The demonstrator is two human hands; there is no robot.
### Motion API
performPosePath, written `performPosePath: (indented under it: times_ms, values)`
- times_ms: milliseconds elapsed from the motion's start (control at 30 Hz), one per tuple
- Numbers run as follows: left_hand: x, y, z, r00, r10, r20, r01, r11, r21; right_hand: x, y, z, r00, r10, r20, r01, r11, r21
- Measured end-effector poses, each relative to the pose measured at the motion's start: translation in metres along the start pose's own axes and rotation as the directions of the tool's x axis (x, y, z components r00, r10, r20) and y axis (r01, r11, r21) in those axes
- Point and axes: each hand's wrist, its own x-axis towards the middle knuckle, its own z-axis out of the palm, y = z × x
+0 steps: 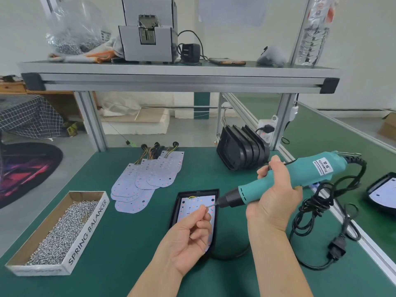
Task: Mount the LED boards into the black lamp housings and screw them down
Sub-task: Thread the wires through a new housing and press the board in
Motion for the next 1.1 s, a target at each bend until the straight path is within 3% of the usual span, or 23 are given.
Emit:
performPosePath:
  times_ms: [300, 500, 733, 867, 1000, 1100]
  values:
    - [-0.004, -0.002, 0.003, 0.999, 0.041, 0.007, -0.041, 0.999, 0.035, 0.001, 0.001, -0.001, 1.000, 0.024, -0.007, -0.024, 0.999, -0.025]
    - [0.000, -0.007, 0.002, 0.966, 0.256, 0.024, -0.253, 0.930, 0.268, -0.001, 0.006, -0.001, 0.999, 0.007, -0.039, -0.010, 0.997, -0.081]
    - [0.001, -0.008, 0.001, 0.915, 0.388, 0.109, -0.400, 0.839, 0.369, 0.009, 0.013, -0.006, 0.975, 0.125, -0.184, -0.140, 0.988, -0.070]
    - [0.001, -0.008, -0.003, 0.915, 0.390, 0.098, -0.397, 0.834, 0.383, 0.010, 0.016, -0.008, 0.972, 0.144, -0.184, -0.159, 0.985, -0.069]
    - [-0.001, 0.004, -0.008, 0.950, 0.297, 0.094, -0.309, 0.862, 0.403, 0.017, 0.015, -0.010, 0.974, 0.160, -0.163, -0.172, 0.983, -0.062]
    - [0.003, 0.035, -0.020, 0.940, 0.336, -0.058, -0.283, 0.864, 0.416, 0.026, 0.013, -0.008, 0.982, 0.134, -0.132, -0.143, 0.988, -0.062]
